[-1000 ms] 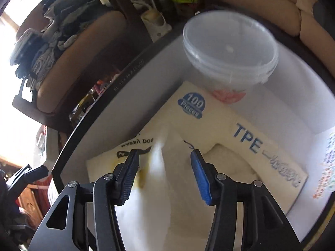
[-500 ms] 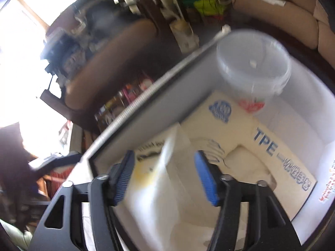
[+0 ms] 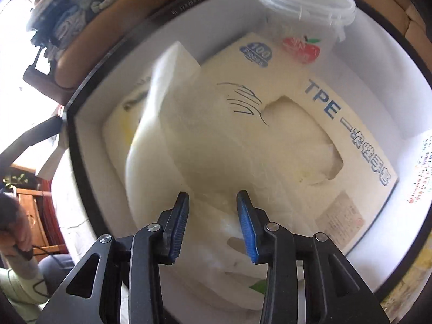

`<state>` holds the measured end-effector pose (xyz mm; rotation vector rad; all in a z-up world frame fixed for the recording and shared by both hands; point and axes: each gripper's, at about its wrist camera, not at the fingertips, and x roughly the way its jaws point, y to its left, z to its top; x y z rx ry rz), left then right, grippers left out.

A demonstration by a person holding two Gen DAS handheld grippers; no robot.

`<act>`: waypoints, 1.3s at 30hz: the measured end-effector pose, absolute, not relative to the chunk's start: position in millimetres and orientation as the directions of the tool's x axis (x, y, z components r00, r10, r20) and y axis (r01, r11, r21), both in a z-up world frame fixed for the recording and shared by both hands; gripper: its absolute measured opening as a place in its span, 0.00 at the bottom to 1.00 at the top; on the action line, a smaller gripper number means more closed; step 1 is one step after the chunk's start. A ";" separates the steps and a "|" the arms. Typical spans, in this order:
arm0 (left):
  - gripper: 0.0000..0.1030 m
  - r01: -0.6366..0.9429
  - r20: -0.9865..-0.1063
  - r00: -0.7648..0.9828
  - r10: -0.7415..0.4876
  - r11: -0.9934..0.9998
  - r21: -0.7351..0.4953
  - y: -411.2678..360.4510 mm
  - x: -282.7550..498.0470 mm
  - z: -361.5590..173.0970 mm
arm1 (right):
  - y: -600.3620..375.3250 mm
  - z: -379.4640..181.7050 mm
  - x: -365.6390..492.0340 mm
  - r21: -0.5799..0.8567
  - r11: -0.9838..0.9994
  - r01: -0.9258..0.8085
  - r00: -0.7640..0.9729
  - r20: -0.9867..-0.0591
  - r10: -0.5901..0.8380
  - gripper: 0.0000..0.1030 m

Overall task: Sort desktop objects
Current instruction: 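Move the right tool back over the table toward the purple bowl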

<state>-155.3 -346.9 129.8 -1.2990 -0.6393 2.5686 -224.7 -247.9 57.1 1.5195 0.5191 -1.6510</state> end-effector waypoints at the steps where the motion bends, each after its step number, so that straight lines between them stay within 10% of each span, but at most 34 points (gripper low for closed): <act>1: 0.99 0.022 -0.724 -0.593 0.353 -0.892 -0.452 -346.2 -155.6 129.0 | -251.2 53.8 -224.9 0.214 -0.586 0.781 0.054 -0.959 -0.279 0.36; 8: 1.00 0.041 -0.731 -0.592 0.338 -0.894 -0.447 -345.2 -157.6 128.3 | -234.4 96.0 -222.5 0.236 -0.588 0.774 -0.004 -0.926 -0.378 0.39; 19: 1.00 -0.193 -0.671 -0.642 0.372 -0.924 -0.329 -264.9 -142.0 158.4 | -59.5 213.3 -183.6 0.270 -0.731 0.626 -0.328 -0.759 -0.562 0.82; 25: 1.00 -0.394 -0.686 -0.569 0.454 -0.883 -0.257 -162.6 -126.3 152.3 | 43.8 191.6 -141.7 0.311 -0.826 0.470 -0.438 -0.730 -0.524 1.00; 39: 1.00 -0.537 -0.798 -0.384 0.465 -0.815 -0.217 -5.0 -108.2 68.0 | 208.4 99.5 -93.6 0.404 -0.907 0.117 -0.635 -0.672 -0.381 1.00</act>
